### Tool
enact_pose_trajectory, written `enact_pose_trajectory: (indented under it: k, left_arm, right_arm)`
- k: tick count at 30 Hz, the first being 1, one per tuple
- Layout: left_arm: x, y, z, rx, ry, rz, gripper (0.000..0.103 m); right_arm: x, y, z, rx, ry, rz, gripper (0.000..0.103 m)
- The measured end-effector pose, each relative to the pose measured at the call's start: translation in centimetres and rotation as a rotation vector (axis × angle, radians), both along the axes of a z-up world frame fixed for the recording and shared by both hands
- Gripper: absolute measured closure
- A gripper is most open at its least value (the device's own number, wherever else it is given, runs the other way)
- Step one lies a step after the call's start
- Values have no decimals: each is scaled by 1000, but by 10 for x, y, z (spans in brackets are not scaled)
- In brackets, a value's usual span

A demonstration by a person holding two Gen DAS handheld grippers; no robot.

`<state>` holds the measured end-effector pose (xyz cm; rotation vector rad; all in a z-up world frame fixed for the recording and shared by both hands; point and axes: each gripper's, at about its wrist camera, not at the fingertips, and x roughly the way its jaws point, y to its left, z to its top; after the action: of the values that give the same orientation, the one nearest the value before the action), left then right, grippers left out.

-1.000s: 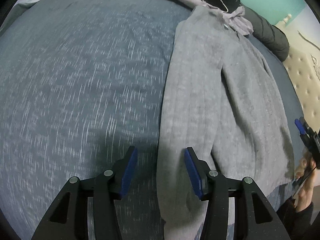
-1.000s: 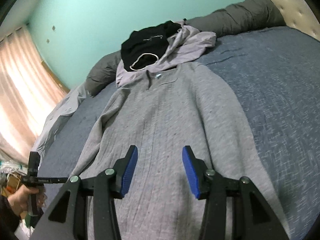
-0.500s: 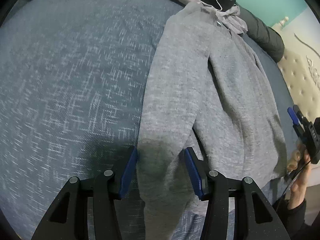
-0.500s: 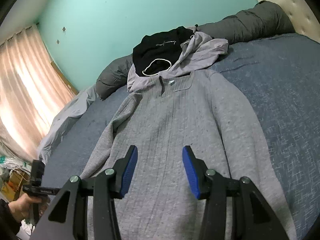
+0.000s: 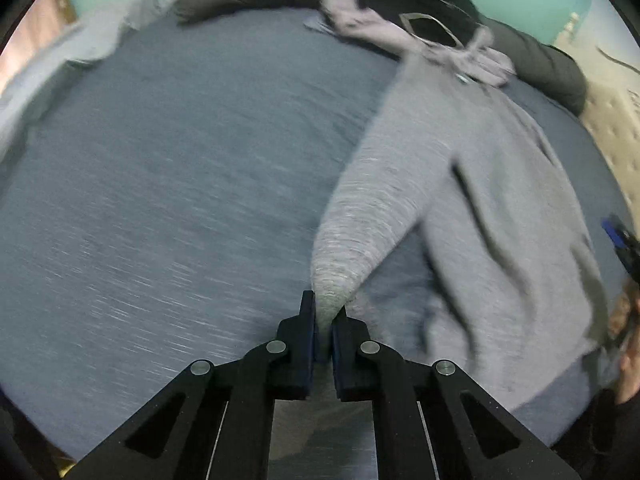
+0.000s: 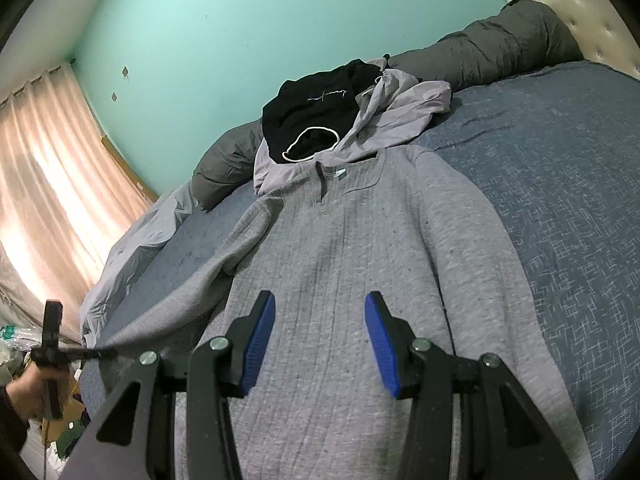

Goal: Fold clothes
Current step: 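Grasp the sleeve with the left gripper, pull it outward, release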

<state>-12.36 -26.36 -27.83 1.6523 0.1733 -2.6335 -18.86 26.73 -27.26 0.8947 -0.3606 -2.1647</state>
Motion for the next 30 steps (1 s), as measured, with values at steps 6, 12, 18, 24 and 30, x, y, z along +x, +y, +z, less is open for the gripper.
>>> enact_pose_trajectory:
  k: [6,12,18,24,30]
  left_arm:
    - [-21,-55,8,-107,-30,98,96]
    - [-54,-77,6,-170,-22,130,96]
    - [-83,-121,-11,-228,-64,177,92]
    - [-82,-158,-26,-249,-98,275,77]
    - [-44,-149,-18,-181,-54,264,76]
  right_arm:
    - [-1,-2,-2,8,3,0,56]
    - [-4,-5,-8,29,-2,1,56]
    - [-4,-11,-10,63,7,12,56]
    - [-8,-14,-14,52,-12,14,56]
    - [-5,-7,-3,50,-6,-4,56]
